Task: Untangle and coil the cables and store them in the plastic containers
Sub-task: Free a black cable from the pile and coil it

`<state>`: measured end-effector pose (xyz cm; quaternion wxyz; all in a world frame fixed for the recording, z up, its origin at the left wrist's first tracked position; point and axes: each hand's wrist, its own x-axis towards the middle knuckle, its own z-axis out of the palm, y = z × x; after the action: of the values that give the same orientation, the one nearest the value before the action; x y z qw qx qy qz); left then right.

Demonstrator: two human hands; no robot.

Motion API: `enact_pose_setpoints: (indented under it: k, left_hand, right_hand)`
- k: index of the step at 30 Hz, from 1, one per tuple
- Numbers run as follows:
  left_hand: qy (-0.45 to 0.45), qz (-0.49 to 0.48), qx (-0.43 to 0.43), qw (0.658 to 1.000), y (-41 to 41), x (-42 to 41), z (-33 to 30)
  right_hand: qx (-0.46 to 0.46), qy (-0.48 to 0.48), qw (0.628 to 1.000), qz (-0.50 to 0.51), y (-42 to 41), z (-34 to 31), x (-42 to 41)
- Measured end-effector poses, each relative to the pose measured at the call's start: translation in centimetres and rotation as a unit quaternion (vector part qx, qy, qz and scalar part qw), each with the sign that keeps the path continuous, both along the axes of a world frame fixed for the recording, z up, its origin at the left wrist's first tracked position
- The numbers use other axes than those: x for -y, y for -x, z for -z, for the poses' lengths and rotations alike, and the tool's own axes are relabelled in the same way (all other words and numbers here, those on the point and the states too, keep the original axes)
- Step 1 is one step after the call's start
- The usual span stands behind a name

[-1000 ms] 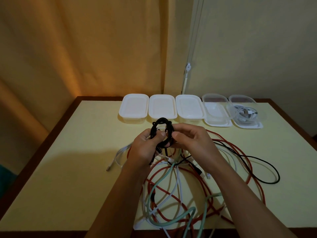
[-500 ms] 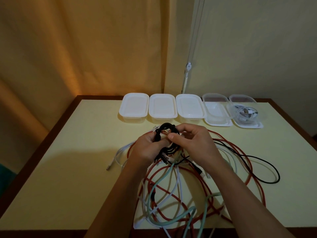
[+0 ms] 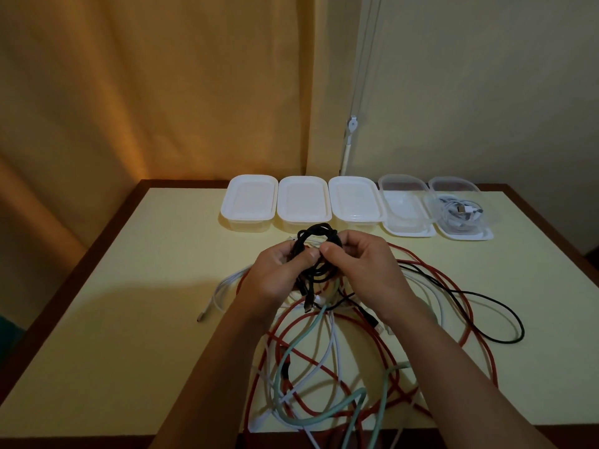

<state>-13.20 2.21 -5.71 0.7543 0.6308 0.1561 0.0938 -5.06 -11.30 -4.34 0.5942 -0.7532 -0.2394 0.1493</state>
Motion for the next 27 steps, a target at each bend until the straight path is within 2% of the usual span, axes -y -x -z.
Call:
enact_pose_setpoints:
  k: [4, 9, 17, 27]
  left_hand:
    - [0.028, 0.067, 0.038, 0.997, 0.3, -0.3, -0.2]
    - [-0.033, 0.166, 0.08, 0.982, 1.1, -0.6, -0.3]
    - [-0.118, 0.116, 0.062, 0.984, 0.5, 0.2, 0.0]
    - [-0.061, 0.094, 0.051, 0.992, 0.2, 0.0, 0.6]
  right_hand:
    - [0.054, 0.0, 0.997, 0.062, 0.0, 0.1, -0.1]
    - [0.091, -0.001, 0.988, 0.121, -0.3, 0.3, 0.1]
    - [0.116, 0.022, 0.982, 0.148, 0.1, 0.4, -0.1]
    - [0.063, 0.036, 0.99, 0.119, -0.2, 0.6, -0.2]
